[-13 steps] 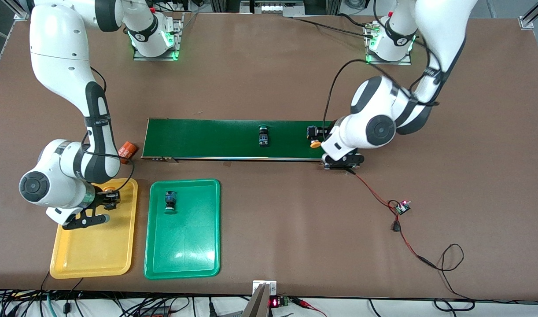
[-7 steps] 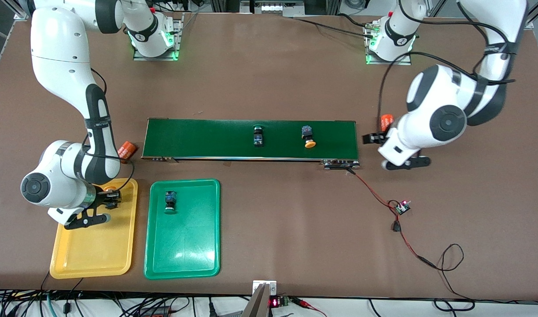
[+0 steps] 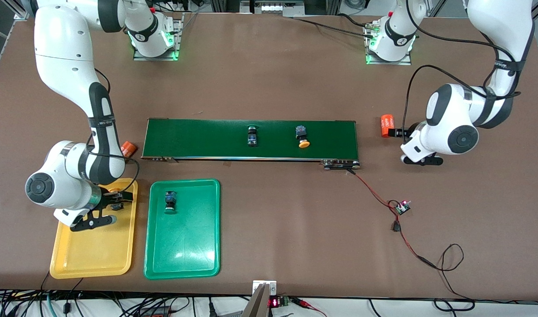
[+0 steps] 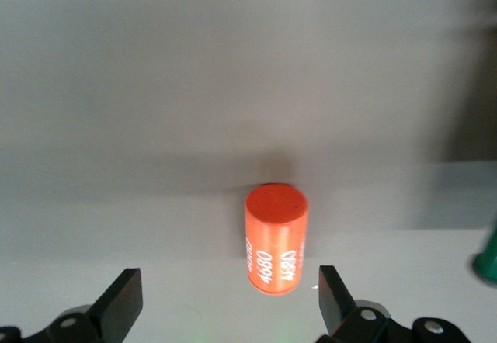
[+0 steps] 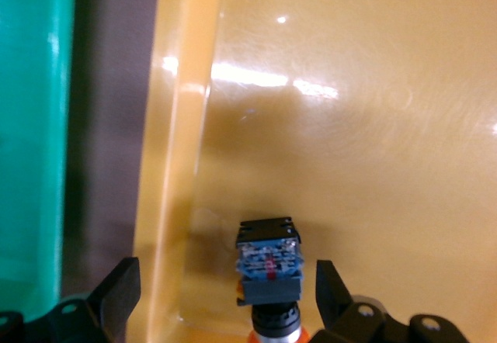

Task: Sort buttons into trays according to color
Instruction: 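Grasp the orange cylinder with the left gripper while the right gripper withdraws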

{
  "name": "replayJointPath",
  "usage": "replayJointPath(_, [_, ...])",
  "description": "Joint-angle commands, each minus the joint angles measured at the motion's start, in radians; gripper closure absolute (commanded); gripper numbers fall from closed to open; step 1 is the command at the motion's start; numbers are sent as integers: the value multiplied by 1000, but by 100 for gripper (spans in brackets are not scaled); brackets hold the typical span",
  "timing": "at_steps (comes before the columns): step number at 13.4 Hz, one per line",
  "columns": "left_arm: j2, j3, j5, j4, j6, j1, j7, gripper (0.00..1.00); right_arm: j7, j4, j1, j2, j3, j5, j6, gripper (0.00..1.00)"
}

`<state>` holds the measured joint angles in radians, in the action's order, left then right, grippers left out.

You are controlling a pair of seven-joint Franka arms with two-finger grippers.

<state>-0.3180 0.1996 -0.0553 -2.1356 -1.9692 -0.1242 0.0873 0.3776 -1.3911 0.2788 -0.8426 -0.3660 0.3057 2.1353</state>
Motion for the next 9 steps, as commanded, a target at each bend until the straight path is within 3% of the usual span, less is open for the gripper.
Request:
replayJointPath(1, [28,0,2,-105,-66,3,-29,0,-35,0,39,68,1,13,-81,0])
replayJointPath(7, [-41,0,63,-179,-230,18,-32,2,-228,-46,155,180,-2,9,-222,0])
replayJointPath(9, [-39,1,63,-179,-217,20,-31,42,-298,-100,227,223,-13,1,-221,0])
